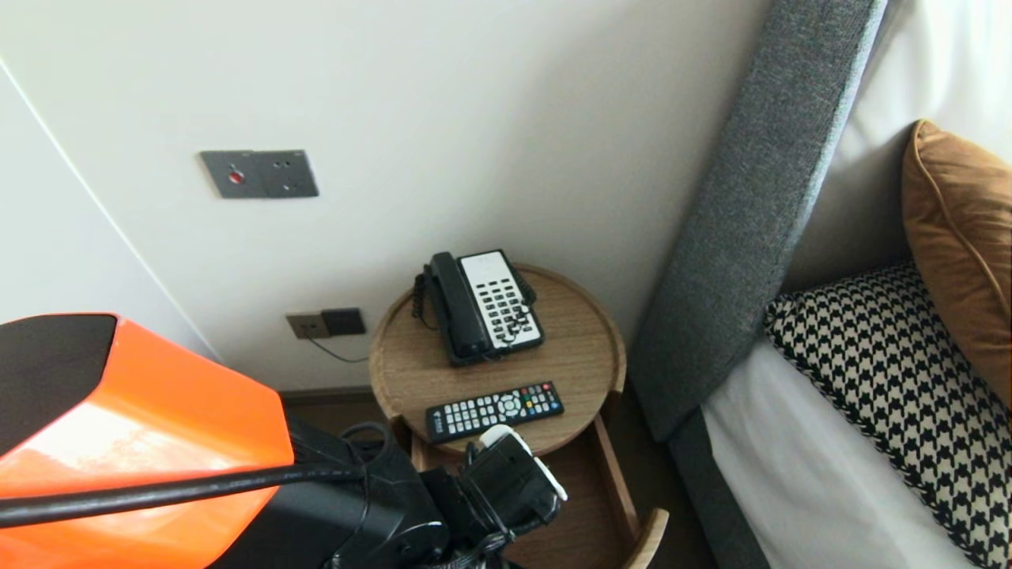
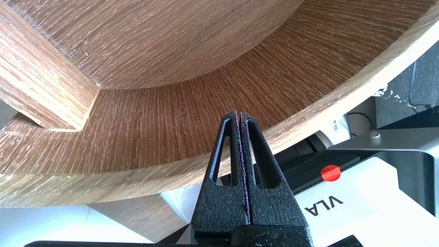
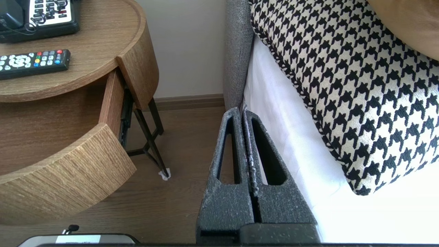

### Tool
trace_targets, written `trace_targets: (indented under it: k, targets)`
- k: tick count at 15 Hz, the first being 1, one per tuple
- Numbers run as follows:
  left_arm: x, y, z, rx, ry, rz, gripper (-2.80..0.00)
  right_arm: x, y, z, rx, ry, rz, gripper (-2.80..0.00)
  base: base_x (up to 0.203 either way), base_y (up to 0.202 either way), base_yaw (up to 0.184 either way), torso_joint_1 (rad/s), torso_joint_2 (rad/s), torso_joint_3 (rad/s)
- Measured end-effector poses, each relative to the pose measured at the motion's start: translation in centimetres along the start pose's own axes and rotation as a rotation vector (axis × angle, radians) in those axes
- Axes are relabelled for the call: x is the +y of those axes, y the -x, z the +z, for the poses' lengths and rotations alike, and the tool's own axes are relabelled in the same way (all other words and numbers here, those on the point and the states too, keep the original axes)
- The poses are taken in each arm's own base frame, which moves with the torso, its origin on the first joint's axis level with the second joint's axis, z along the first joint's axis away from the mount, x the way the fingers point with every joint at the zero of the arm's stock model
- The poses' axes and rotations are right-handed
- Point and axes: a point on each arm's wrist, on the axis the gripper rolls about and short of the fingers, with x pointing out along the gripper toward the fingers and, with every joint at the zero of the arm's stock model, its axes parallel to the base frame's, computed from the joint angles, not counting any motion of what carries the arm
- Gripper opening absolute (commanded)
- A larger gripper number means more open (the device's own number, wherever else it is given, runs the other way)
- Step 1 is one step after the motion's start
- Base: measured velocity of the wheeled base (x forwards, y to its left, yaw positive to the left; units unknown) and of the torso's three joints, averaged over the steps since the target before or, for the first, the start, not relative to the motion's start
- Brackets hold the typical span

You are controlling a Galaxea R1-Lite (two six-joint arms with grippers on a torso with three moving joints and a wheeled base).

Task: Open the nightstand drawer

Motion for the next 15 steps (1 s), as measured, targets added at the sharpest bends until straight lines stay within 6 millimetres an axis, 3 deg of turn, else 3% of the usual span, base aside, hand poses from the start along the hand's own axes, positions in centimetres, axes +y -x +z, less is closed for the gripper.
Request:
trace_targets:
  k: [15]
  targets:
    - [0.0, -0.2, -2.3, 0.056, -0.026, -0.035, -2.80, 0.0, 0.0, 0.0, 0.000, 0.000, 0.000, -2.80, 0.000, 0.000, 0.000, 0.000, 0.00, 0.000]
